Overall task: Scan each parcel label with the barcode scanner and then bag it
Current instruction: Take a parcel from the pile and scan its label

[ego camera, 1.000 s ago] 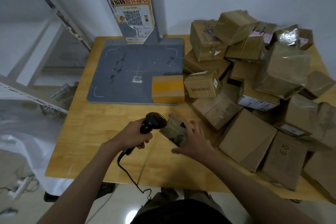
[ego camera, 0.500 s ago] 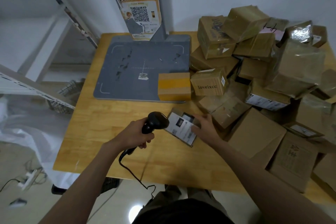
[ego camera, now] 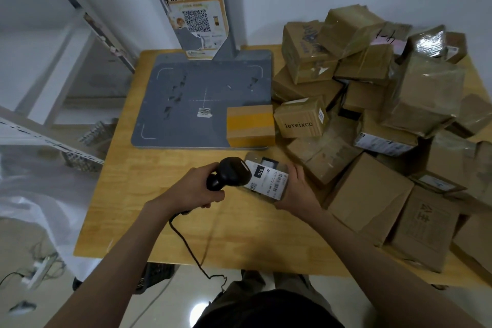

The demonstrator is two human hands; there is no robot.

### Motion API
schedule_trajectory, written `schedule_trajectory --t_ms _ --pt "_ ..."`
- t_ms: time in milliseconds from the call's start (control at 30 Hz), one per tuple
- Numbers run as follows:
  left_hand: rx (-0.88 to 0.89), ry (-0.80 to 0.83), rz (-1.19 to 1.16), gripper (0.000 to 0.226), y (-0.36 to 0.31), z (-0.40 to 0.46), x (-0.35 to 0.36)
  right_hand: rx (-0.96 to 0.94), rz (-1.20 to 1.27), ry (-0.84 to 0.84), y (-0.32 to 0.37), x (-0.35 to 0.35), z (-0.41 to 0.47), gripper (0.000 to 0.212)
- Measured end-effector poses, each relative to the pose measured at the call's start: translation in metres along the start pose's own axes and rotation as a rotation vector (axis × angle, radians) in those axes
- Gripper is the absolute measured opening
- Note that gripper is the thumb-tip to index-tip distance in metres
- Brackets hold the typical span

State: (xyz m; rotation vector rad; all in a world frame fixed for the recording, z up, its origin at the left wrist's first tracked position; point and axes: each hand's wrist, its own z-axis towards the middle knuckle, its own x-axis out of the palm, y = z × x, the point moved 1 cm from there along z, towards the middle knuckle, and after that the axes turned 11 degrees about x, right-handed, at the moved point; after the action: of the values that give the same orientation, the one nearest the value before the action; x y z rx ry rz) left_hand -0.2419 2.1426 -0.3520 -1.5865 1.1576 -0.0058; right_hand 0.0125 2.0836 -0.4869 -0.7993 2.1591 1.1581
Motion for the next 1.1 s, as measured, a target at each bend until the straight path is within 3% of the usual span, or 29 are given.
schedule_trajectory --t_ms 400,600,1100 --pt "0.289 0.131 0.139 0.058 -0.046 0.013 -0.019 -0.267 -0.163 0.061 0.040 -0.077 0.007 0.128" --pt "0.215 0.103 0.183 0.034 -0.043 0.018 -0.025 -0.306 -0.217 0.066 0.047 -0.091 0.008 0.128" --pt "0.243 0.111 0.242 0.023 -0.031 0.011 -0.041 -0.288 -0.216 0.091 0.061 -0.091 0.004 0.125"
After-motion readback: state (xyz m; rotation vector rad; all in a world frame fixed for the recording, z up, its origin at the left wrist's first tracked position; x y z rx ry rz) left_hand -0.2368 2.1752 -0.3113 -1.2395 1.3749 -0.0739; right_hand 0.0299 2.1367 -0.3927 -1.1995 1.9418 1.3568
